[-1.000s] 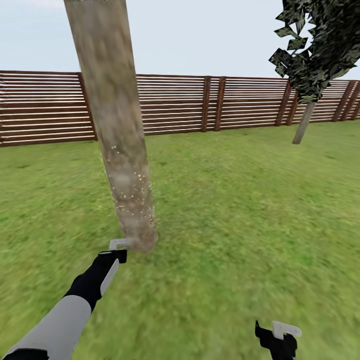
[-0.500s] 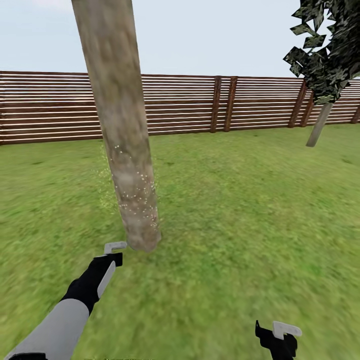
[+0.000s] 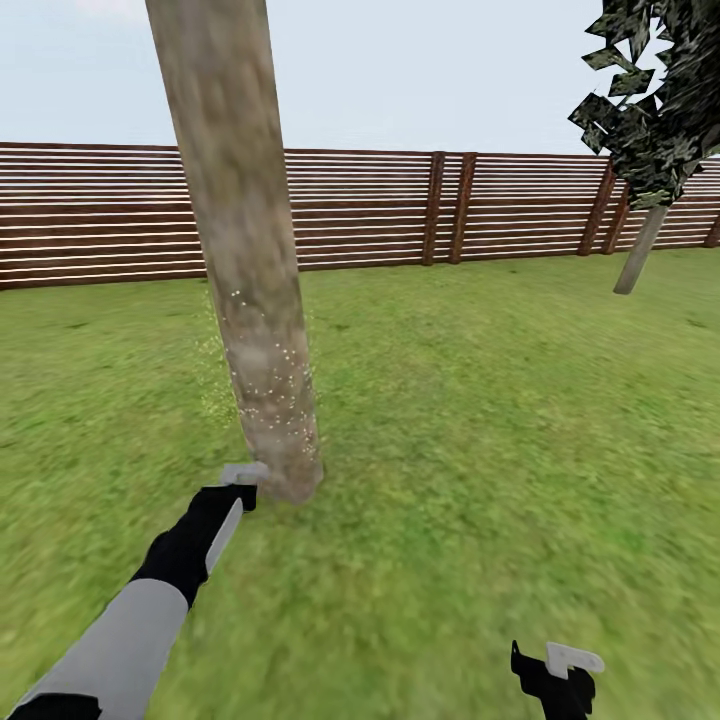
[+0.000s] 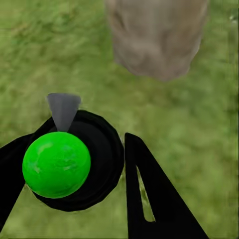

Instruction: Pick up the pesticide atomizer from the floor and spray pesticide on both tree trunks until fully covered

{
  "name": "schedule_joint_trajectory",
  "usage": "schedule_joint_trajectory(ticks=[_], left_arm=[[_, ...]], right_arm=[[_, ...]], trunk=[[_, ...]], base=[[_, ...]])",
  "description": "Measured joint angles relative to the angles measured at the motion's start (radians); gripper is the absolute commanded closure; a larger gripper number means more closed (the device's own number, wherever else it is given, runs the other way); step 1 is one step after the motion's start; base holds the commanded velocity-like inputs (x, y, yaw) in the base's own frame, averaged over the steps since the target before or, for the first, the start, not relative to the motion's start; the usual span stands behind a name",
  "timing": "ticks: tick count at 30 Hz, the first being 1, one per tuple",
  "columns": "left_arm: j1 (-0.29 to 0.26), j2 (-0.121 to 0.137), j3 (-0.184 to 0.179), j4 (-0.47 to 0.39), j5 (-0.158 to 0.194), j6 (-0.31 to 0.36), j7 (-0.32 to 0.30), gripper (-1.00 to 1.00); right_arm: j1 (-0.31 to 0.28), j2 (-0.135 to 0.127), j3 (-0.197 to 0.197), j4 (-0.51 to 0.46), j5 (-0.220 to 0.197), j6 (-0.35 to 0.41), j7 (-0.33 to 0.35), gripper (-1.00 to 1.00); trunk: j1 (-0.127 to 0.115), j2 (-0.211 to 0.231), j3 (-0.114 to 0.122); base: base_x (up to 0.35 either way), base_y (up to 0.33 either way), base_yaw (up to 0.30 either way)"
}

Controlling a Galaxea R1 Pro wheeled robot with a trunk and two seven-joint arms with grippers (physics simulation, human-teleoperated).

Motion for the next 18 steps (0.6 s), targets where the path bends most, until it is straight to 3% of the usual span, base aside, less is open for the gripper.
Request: schedule_joint_trajectory(ticks=[3, 4, 7, 9, 10, 13, 16, 17, 18], left_arm=[[0.001, -0.077, -0.009, -0.127, -0.003, 0.101, 0.001, 1.00], [0.001, -0.094, -0.031, -0.170, -0.004, 0.126, 0.004, 1.00], [0.008, -0.085, -0.044, -0.259, -0.021, 0.182, 0.006, 1.00], [0.011, -0.046, -0.040, -0.286, -0.023, 0.211, 0.006, 1.00], [0.012, -0.042, -0.043, -0.307, -0.017, 0.232, 0.007, 1.00], [0.001, -0.059, -0.050, -0.362, -0.009, 0.273, 0.008, 1.00], [-0.011, -0.121, -0.055, -0.436, -0.007, 0.354, 0.010, 1.00], [-0.021, -0.118, -0.051, -0.468, -0.023, 0.382, 0.011, 1.00], [-0.024, -0.085, -0.039, -0.530, -0.033, 0.397, 0.010, 1.00]], right_arm=[[0.000, 0.000, 0.000, 0.000, 0.000, 0.000, 0.000, -1.00], [0.000, 0.000, 0.000, 0.000, 0.000, 0.000, 0.000, -1.00], [0.000, 0.000, 0.000, 0.000, 0.000, 0.000, 0.000, -1.00], [0.000, 0.000, 0.000, 0.000, 0.000, 0.000, 0.000, -1.00], [0.000, 0.000, 0.000, 0.000, 0.000, 0.000, 0.000, -1.00], [0.000, 0.000, 0.000, 0.000, 0.000, 0.000, 0.000, -1.00], [0.000, 0.000, 0.000, 0.000, 0.000, 0.000, 0.000, -1.00], [0.000, 0.000, 0.001, 0.000, 0.000, 0.000, 0.000, -1.00], [0.000, 0.000, 0.001, 0.000, 0.000, 0.000, 0.000, -1.00]], trunk=[[0.000, 0.000, 0.000], [0.000, 0.000, 0.000], [0.000, 0.000, 0.000], [0.000, 0.000, 0.000], [0.000, 0.000, 0.000], [0.000, 0.000, 0.000], [0.000, 0.000, 0.000], [0.000, 0.000, 0.000], [0.000, 0.000, 0.000]], base=[[0.000, 0.000, 0.000], [0.000, 0.000, 0.000], [-0.067, 0.000, 0.000], [-0.303, 0.000, 0.000], [-0.191, 0.000, 0.000], [-0.052, 0.000, 0.000], [-0.003, 0.000, 0.000], [0.000, 0.000, 0.000], [-0.232, 0.066, 0.000]])
